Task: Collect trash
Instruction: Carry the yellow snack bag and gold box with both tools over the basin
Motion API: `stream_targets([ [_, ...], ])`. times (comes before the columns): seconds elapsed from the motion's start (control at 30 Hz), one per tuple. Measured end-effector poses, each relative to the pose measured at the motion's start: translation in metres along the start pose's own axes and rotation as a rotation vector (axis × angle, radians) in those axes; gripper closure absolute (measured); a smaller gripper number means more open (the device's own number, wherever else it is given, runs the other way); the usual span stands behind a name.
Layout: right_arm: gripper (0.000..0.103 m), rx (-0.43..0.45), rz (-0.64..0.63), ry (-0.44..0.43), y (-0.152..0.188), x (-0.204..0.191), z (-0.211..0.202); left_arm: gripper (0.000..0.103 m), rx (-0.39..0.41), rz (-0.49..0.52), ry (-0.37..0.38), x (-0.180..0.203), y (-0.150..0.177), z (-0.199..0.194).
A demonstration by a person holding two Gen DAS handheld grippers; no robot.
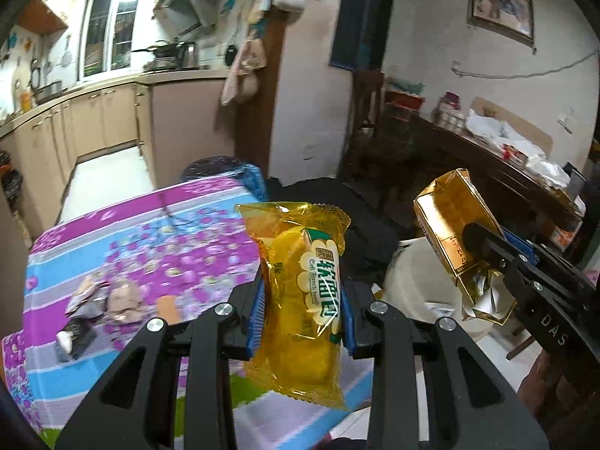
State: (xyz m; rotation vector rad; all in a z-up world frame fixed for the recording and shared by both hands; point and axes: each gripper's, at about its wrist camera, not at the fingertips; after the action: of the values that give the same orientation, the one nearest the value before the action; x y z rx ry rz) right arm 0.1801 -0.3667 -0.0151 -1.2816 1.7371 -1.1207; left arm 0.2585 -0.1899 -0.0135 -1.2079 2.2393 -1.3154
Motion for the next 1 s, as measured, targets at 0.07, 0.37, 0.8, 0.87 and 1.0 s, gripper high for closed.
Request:
stream_targets([
  [0.07,0.077,0.005,0.006,0.028,-0.003,0.02,-0.007,0.072,-0.005,0.018,0.019,0.016,-0.004,0.006],
  [0.37,0.077,-0.038,0.043,0.192,-0.02,0.152,-0.034,0.073,-0.04,0.098,0.131,0.106,-0.028,0.049],
  [0.8,0.077,-0.35,0.124,0.25,-0.01,0.279,0.051,0.073,-0.26,0.13,0.196,0.188,-0.025,0.148],
  [0.87,0.077,-0.395,0.14,0.239,-0.005,0.292,0.067,0.073,-0.302,0.131,0.193,0.192,-0.018,0.164],
  [1.0,0.077,-0.458,0.144,0.23,0.008,0.285,0.087,0.073,-0.344,0.13,0.173,0.197,-0.006,0.183],
])
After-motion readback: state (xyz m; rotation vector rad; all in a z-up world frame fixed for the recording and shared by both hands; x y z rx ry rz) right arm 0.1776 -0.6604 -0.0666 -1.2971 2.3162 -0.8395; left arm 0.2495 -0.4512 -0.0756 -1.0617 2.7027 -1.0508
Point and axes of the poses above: each gripper's, at about its wrist camera, not at the fingertips, and z roughly the way its jaws point, x to its right, y to its underside, and after that the axes turned 3 degrees about y, right-handed
